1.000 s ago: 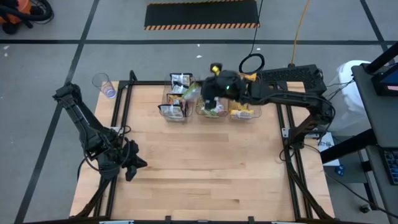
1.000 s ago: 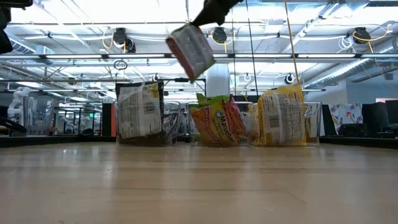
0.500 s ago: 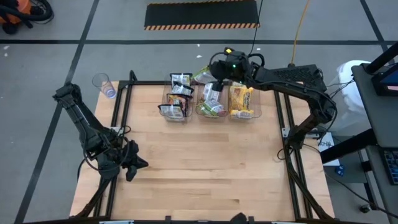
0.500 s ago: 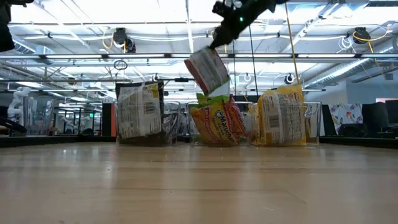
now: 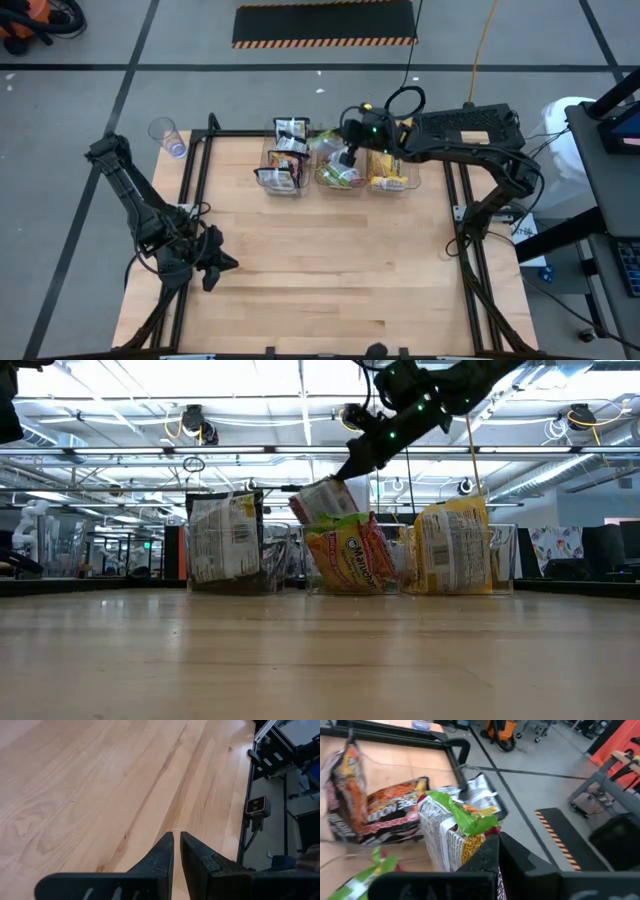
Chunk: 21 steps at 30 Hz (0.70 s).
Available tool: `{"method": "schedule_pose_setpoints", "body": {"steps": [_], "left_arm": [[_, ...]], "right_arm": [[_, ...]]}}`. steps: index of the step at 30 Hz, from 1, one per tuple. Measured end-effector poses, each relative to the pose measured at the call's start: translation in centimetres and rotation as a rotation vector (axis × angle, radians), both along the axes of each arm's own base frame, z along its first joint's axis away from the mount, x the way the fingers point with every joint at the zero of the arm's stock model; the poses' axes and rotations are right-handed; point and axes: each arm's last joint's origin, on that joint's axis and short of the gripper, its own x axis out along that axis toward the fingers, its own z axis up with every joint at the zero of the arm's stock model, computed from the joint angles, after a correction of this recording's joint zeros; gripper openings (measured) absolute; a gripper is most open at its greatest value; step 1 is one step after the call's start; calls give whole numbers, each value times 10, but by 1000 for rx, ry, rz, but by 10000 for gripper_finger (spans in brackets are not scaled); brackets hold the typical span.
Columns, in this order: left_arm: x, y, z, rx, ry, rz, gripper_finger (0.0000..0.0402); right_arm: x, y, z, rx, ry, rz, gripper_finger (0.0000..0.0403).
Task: Sort Maruchan noodles
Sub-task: Put the green noodle pack into the center transparent bin
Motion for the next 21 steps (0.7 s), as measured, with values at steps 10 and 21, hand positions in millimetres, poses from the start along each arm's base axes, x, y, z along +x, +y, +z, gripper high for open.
{"method": "schedule_pose_setpoints", "body": {"steps": [10, 21], "left_arm": [[0, 0, 0, 20, 0, -15, 37], [0, 0, 0, 29, -1, -23, 37]], "right_arm": [[-8, 18, -41, 134, 41, -19, 0], [-2, 41, -49, 167, 60, 35, 0]]}}
